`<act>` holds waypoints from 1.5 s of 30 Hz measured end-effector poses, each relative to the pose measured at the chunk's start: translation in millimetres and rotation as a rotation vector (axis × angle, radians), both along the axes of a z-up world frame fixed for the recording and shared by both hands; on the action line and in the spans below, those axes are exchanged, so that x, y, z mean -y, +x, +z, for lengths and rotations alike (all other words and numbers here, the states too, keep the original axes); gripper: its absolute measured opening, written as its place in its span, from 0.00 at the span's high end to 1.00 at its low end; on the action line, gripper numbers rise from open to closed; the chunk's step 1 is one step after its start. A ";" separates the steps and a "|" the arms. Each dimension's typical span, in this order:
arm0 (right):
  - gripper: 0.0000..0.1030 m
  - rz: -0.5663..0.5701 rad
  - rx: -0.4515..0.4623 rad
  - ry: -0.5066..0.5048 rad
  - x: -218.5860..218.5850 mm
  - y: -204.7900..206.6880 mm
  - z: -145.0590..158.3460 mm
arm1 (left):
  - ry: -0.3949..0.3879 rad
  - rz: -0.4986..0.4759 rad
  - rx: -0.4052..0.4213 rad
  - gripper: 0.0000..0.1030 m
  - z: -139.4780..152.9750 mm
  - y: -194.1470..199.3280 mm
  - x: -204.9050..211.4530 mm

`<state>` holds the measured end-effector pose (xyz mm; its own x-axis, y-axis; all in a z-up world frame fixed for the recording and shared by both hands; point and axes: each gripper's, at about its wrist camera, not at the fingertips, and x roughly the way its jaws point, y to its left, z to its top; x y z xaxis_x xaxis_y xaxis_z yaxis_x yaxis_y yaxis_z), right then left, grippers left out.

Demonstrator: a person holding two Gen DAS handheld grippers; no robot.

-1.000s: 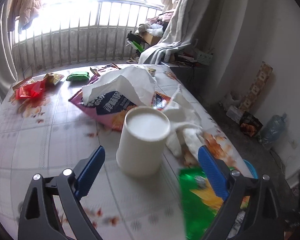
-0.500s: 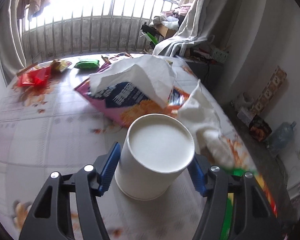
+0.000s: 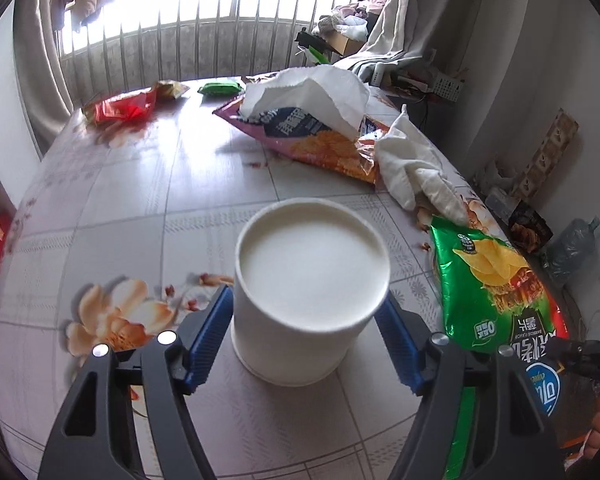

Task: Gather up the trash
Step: 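Grasp the white paper cup rim with the left gripper while the right gripper holds the chip bag, then carry the cup with the left gripper while the right gripper carries the chip bag toward the wastebasket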

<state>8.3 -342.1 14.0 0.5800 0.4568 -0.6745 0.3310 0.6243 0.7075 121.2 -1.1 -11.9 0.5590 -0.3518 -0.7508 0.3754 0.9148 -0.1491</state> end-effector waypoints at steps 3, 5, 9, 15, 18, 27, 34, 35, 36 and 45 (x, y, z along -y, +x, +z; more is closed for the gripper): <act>0.77 -0.001 0.007 0.016 -2.6 0.0 1.0 | -0.019 0.012 0.004 0.32 -3.6 -1.3 -1.9; 0.77 0.003 0.011 0.018 -4.7 0.4 2.4 | -0.026 0.022 0.010 0.36 -2.8 -0.3 -3.9; 0.77 0.015 0.030 0.032 -9.0 0.9 7.7 | -0.022 0.023 0.037 0.38 2.4 -3.9 -7.9; 0.77 0.036 0.068 0.059 -15.6 0.3 18.1 | -0.027 0.028 0.082 0.39 17.1 -11.9 -10.5; 0.77 0.041 0.089 0.071 -18.6 -1.0 24.6 | -0.036 0.034 0.103 0.39 28.0 -17.5 -13.0; 0.78 0.061 0.163 0.058 -24.9 -8.6 53.5 | -0.061 0.032 0.198 0.40 66.9 -39.6 -17.7; 0.78 0.050 0.225 0.038 -22.5 -19.1 75.3 | -0.086 0.018 0.260 0.40 92.9 -55.0 -16.1; 0.78 0.047 0.233 0.035 -21.3 -20.7 77.1 | -0.088 0.014 0.269 0.40 96.2 -57.3 -14.9; 0.78 0.042 0.244 0.031 -19.7 -22.9 80.6 | -0.091 0.010 0.275 0.40 98.9 -58.9 -14.1; 0.78 -0.058 0.316 -0.018 8.0 -47.2 101.0 | -0.124 -0.076 0.343 0.40 126.2 -75.6 14.5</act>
<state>-38.9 -350.1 115.0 0.7871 0.4061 -0.4644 0.1322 0.6243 0.7699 45.6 -15.6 114.2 0.7395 -0.4788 -0.4732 0.4894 0.8650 -0.1105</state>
